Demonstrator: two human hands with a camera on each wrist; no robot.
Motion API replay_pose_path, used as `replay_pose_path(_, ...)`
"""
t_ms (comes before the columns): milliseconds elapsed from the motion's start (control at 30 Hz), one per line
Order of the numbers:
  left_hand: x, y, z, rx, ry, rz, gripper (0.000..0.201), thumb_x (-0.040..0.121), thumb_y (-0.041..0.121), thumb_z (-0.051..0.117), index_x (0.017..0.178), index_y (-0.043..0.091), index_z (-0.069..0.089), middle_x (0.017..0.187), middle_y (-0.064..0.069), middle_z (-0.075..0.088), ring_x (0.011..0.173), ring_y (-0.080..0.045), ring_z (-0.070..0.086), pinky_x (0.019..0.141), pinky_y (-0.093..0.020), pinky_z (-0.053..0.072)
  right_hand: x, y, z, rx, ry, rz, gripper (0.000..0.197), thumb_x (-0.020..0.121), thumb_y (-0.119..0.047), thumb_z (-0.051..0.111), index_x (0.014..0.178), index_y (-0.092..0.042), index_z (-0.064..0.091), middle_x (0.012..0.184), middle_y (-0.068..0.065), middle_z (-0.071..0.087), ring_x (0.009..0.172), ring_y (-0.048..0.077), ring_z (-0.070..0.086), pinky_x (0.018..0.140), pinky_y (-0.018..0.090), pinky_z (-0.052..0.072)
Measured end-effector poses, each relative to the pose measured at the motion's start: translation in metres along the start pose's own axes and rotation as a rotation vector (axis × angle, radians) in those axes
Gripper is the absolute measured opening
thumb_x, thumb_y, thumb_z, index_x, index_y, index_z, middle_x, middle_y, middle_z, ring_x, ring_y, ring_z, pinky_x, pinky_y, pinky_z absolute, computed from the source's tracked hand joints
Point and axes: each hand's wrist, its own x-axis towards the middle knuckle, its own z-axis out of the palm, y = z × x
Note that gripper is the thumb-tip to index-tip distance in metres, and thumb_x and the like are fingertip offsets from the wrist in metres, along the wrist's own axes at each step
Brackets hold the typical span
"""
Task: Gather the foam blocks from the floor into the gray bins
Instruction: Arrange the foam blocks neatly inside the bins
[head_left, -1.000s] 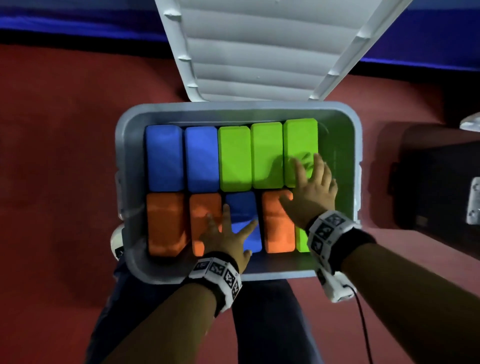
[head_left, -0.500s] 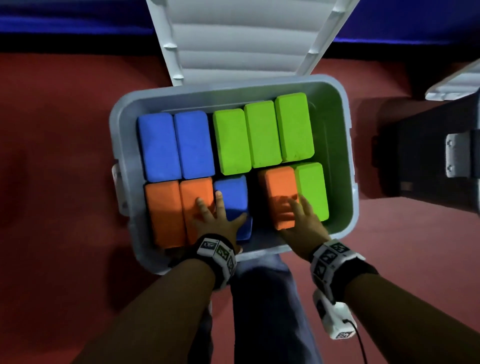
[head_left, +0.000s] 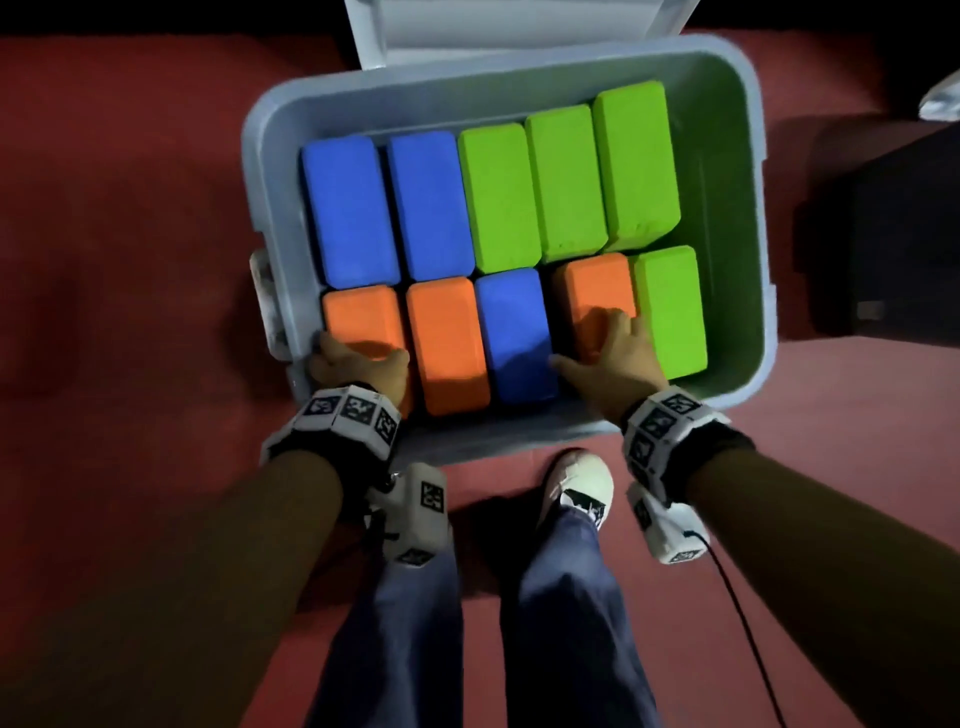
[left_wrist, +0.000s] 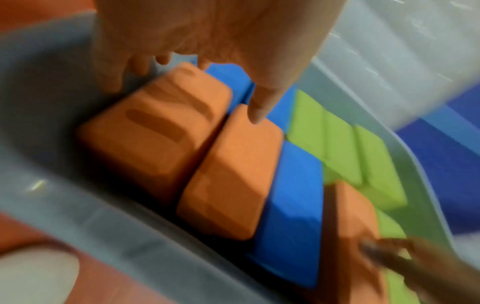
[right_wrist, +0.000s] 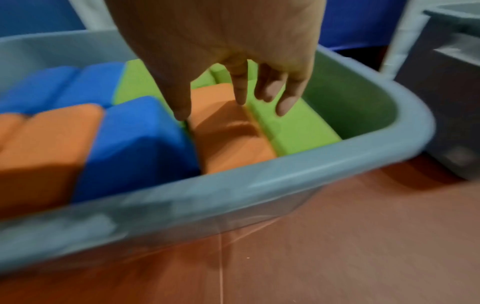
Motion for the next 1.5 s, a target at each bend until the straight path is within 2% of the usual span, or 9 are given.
replay_pose_path(367, 0.04, -0.02, 0.021, -0.208, -0.178, 0.102, 0.095, 0.074, 0.029, 0.078, 0.144, 0.013, 0.016, 0.135, -0.012, 0.047, 0.12, -0.032, 0.049, 0.095, -0.038, 0.04, 0.016, -0.033, 0.05, 0.258, -0.243, 0.114, 0.127, 0.063, -0.046, 0.084, 0.151, -0.023, -0.005, 0.15, 0.012, 0.029, 0.133, 0.032, 0.037, 0.104, 0.042, 0.037)
replay_pose_path(533, 0.042, -0.026, 0.017, -0.17, -0.162, 0.131, 0.091, 0.08, 0.027, 0.073, 0.146, 0.014, 0.013, 0.137, -0.012, 0.047, 0.121, -0.032, 0.049, 0.094, -0.035, 0.039, 0.024, -0.018, 0.05, 0.334, -0.248, 0.056, 0.106, 0.06, -0.047, 0.085, 0.142, -0.027, 0.021, 0.13, 0.007, 0.052, 0.117, 0.031, 0.052, 0.082, 0.033, 0.042)
replay_pose_path(767, 0.041, -0.009, -0.002, 0.261, -0.149, 0.133, 0.094, 0.088, 0.038, 0.061, 0.15, 0.006, -0.002, 0.151, -0.02, 0.025, 0.134, -0.036, 0.033, 0.107, -0.042, 0.031, 0.027, -0.026, 0.057, 0.335, -0.375, 0.024, 0.093, 0.076, -0.044, 0.075, 0.148, -0.021, 0.022, 0.139, 0.007, 0.048, 0.123, 0.028, 0.049, 0.096, 0.033, 0.042)
replay_pose_path(900, 0.018, 0.023, -0.021, 0.376, 0.093, 0.271, 0.084, 0.084, 0.03, 0.064, 0.148, 0.014, 0.013, 0.147, -0.015, 0.018, 0.131, -0.036, 0.026, 0.104, -0.044, 0.032, 0.024, -0.029, 0.016, 0.109, 0.057, -0.171, 0.052, 0.085, -0.051, 0.061, 0.111, -0.006, 0.057, 0.107, 0.017, 0.063, 0.097, 0.032, 0.058, 0.073, 0.032, 0.038)
replay_pose_path(967, 0.002, 0.036, -0.017, 0.234, 0.154, 0.507, 0.07, 0.082, 0.024, 0.064, 0.143, 0.018, 0.03, 0.141, -0.013, 0.026, 0.125, -0.033, 0.032, 0.101, -0.038, 0.032, 0.023, -0.01, -0.01, 0.18, 0.386, -0.226, 0.048, 0.081, -0.043, 0.066, 0.108, -0.005, 0.055, 0.106, 0.02, 0.058, 0.097, 0.035, 0.054, 0.08, 0.037, 0.035)
replay_pose_path(1033, -0.02, 0.054, 0.009, 0.025, -0.043, 0.65, 0.055, 0.084, 0.017, 0.063, 0.135, 0.012, 0.042, 0.135, -0.015, 0.04, 0.116, -0.03, 0.047, 0.098, -0.03, 0.036, 0.029, 0.013, -0.028, 0.178, 0.501, -0.143, 0.063, 0.077, -0.037, 0.071, 0.124, -0.002, 0.048, 0.12, 0.023, 0.048, 0.11, 0.039, 0.047, 0.094, 0.039, 0.032)
replay_pose_path(1167, -0.051, 0.085, 0.086, -0.045, -0.495, 0.46, 0.071, 0.092, 0.033, 0.055, 0.149, 0.009, 0.019, 0.15, -0.013, 0.033, 0.134, -0.025, 0.039, 0.108, -0.03, 0.031, 0.055, 0.045, -0.042, 0.405, 0.183, 0.26, 0.093, 0.077, -0.043, 0.073, 0.147, -0.009, 0.022, 0.147, 0.018, 0.033, 0.134, 0.034, 0.035, 0.108, 0.037, 0.029)
replay_pose_path(1267, -0.056, 0.094, 0.123, 0.012, -0.532, 0.388, 0.075, 0.094, 0.036, 0.051, 0.151, 0.017, 0.006, 0.145, -0.011, 0.042, 0.126, -0.03, 0.047, 0.099, -0.031, 0.037, 0.068, 0.065, -0.038, 0.573, -0.088, 0.338, 0.089, 0.08, -0.052, 0.067, 0.149, -0.017, 0.023, 0.143, 0.009, 0.044, 0.124, 0.025, 0.046, 0.107, 0.035, 0.035)
replay_pose_path(1500, -0.057, 0.073, 0.127, -0.038, -0.479, 0.395, 0.092, 0.09, 0.027, 0.061, 0.151, 0.024, -0.008, 0.14, -0.008, 0.047, 0.122, -0.028, 0.05, 0.099, -0.032, 0.04, 0.066, 0.078, -0.022, 0.612, -0.151, 0.18, 0.076, 0.079, -0.058, 0.062, 0.142, -0.029, 0.031, 0.122, 0.0, 0.059, 0.109, 0.024, 0.057, 0.102, 0.039, 0.043)
